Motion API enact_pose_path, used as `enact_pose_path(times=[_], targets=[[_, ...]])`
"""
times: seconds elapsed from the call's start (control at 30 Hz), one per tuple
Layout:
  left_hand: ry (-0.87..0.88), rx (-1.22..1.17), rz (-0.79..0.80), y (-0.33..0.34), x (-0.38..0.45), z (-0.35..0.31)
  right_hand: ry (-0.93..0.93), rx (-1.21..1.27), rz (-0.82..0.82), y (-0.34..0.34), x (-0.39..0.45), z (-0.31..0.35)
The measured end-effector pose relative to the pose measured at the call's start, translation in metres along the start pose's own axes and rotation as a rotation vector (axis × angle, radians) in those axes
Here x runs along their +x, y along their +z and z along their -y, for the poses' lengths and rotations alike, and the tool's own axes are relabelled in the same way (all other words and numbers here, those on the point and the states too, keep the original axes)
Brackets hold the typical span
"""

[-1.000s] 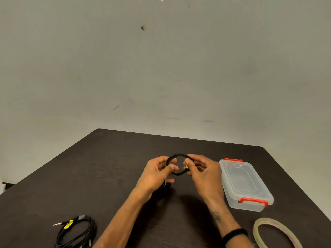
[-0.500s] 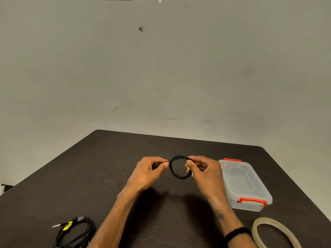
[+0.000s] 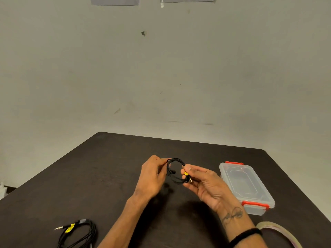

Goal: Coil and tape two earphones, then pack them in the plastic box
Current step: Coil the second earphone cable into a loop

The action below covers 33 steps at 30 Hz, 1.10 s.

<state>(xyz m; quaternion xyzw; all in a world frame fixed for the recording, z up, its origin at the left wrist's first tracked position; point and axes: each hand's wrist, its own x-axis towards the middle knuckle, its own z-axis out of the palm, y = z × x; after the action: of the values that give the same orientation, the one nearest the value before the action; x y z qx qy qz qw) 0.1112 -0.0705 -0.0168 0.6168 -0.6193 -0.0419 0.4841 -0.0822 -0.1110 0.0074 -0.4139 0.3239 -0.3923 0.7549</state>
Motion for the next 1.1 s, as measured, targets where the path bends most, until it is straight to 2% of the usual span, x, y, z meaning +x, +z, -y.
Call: enact_pose_path(times=[0.17, 0.33, 0.53, 0.67, 0.8, 0.9, 1.0, 1.1], targets=[[-0.300, -0.650, 0.134, 0.002, -0.002, -0.018, -0.041, -0.002, -0.037, -0.001, 0.003, -0.002], [-0.529, -1.084, 0.299, -0.007, -0.001, -0.021, -0.137, -0.024, -0.118, -0.002, 0.006, -0.005], [-0.655, -1.181, 0.456, -0.011, -0.002, -0.030, -0.318, -0.191, -0.234, -0.003, 0.010, -0.011], [-0.719, -1.371, 0.555, -0.011, -0.005, -0.035, -0.334, -0.219, -0.248, 0.000, 0.010, -0.012], [-0.749, -1.432, 0.627, -0.012, -0.003, -0.035, -0.370, -0.203, -0.264, 0.001, 0.007, -0.010], [-0.733, -1.349, 0.573, -0.012, -0.001, -0.034, -0.399, -0.205, -0.294, 0.002, 0.005, -0.009], [-0.613, -1.109, 0.476, -0.005, -0.004, -0.034, -0.438, -0.210, -0.332, 0.001, 0.006, -0.008], [-0.527, -0.976, 0.386, 0.001, -0.004, -0.031, -0.468, -0.190, -0.359, 0.001, 0.008, -0.006]])
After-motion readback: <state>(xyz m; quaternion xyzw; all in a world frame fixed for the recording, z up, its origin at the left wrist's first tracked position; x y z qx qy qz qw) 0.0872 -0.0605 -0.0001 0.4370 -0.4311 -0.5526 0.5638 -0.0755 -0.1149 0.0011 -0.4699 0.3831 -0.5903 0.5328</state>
